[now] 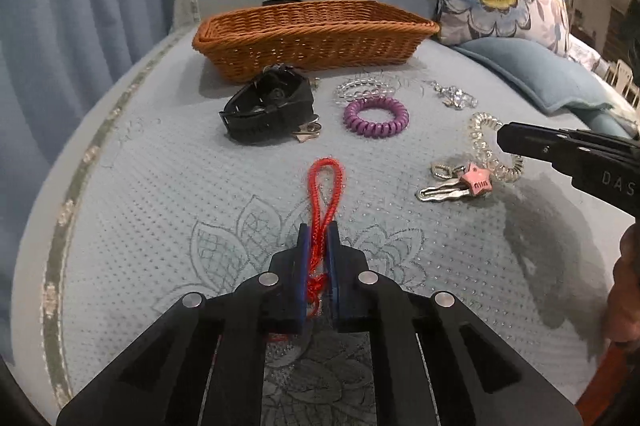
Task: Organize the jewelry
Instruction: 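Grasp the red string loop with left tool while right tool grasps the clear bead bracelet, then carry the red loop and bead bracelet into the basket and release both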
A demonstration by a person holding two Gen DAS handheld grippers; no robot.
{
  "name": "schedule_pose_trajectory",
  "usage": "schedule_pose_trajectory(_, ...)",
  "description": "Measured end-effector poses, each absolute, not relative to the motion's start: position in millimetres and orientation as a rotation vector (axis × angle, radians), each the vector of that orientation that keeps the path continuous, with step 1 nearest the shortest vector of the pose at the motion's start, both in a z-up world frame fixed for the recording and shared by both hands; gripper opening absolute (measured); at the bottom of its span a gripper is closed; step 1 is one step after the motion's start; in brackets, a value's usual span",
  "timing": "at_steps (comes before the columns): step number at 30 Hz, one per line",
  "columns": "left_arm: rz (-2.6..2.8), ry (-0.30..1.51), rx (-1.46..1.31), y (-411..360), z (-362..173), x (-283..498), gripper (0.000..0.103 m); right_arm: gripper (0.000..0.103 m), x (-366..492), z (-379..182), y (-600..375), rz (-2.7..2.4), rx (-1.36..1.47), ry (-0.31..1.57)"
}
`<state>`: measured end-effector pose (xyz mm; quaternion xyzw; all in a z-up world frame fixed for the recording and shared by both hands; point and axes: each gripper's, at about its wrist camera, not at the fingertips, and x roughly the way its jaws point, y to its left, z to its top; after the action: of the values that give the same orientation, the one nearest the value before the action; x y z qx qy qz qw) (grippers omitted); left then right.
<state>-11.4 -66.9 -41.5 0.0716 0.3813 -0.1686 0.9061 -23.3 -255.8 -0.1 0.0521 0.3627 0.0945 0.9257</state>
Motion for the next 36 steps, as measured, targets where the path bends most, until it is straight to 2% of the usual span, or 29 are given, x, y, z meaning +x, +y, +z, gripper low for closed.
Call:
schedule_pose_trajectory(6, -0.365, 0.721, 0.065, -56.8, -26.9, -14.6, 0.005, 0.008, -31.6, 14.8, -268.3, 0.272, 0.205, 0.672)
schedule_pose_trajectory(17, -0.381, 0.639, 0.018, -53.9, -6.2, -23.8, 0.005, 0.008, -36.7, 24.8, -276.2, 0.235, 0.207, 0.625)
schedule_pose_trajectory(24, -0.377, 0.513, -0.012, -51.6, 41.8, -24.0, 0.005, 0.008, -33.4, 52.2, -285.0, 0.186, 0.206, 0.535)
schedule_pose_trajectory(31, -0.4, 0.432, -0.042, -57.7, 86.8, 17.6, 0.005, 0.008, 18.7, 84.4, -287.2, 0.157, 0.175, 0.489)
schedule_pose_trajectory(36, -0.407, 0.449, -0.055, -64.7, 90.6, 73.1, 0.005, 0.008, 82.7, 89.7, -289.9, 0.147, 0.178, 0.531)
